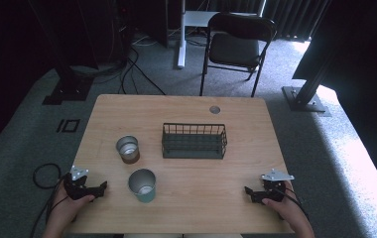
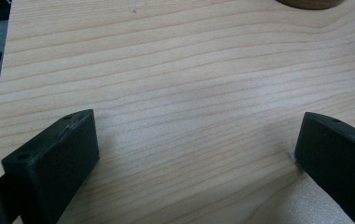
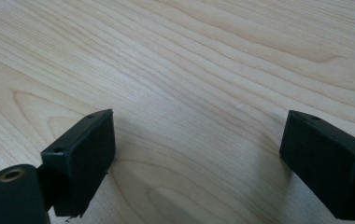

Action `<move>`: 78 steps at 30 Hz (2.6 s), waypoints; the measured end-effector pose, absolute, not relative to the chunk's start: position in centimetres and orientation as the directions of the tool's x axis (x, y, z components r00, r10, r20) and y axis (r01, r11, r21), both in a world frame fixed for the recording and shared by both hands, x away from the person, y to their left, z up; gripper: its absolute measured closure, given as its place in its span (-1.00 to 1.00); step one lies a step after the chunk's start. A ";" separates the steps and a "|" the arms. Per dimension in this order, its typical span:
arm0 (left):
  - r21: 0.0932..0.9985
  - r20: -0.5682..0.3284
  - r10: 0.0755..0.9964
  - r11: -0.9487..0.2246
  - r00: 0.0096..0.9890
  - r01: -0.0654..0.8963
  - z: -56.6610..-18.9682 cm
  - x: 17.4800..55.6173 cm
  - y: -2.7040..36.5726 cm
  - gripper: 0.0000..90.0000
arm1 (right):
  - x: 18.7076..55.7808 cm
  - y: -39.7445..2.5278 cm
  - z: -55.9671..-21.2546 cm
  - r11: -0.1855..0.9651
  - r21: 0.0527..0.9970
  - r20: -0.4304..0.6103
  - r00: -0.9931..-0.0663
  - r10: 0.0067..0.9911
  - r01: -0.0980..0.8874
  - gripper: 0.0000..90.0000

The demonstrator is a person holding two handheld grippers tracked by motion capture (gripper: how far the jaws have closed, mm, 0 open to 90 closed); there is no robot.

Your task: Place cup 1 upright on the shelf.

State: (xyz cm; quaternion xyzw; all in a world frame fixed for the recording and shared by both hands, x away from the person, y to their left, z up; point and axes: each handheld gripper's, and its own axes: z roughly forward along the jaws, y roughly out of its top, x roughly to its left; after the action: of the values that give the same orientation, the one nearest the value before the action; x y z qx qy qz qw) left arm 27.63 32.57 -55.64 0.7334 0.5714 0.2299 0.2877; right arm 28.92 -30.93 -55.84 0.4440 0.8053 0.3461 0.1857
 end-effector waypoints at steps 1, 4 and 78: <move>0.685 0.008 0.970 -0.181 0.241 0.706 -55.6 27.6 32.6 -0.99 | 28.9 -30.9 -55.8 0.366 0.722 0.008 -0.537 0.844 0.586 -0.77; 0.685 0.009 0.971 -0.181 0.241 0.706 -55.6 27.6 32.6 -0.99 | 28.9 -30.9 -55.8 0.366 0.722 0.008 -0.537 0.844 0.587 -0.77; 0.684 0.008 0.970 -0.183 0.243 0.706 -55.6 27.6 32.6 -0.99 | 30.1 -18.1 -54.0 0.529 0.778 0.000 -0.842 0.539 0.339 -0.70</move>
State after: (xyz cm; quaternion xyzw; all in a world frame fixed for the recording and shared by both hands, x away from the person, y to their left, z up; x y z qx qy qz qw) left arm 27.64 32.56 -55.63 0.7339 0.5709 0.2295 0.2877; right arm 30.14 -18.15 -54.04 0.2537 0.8661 0.4135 0.1209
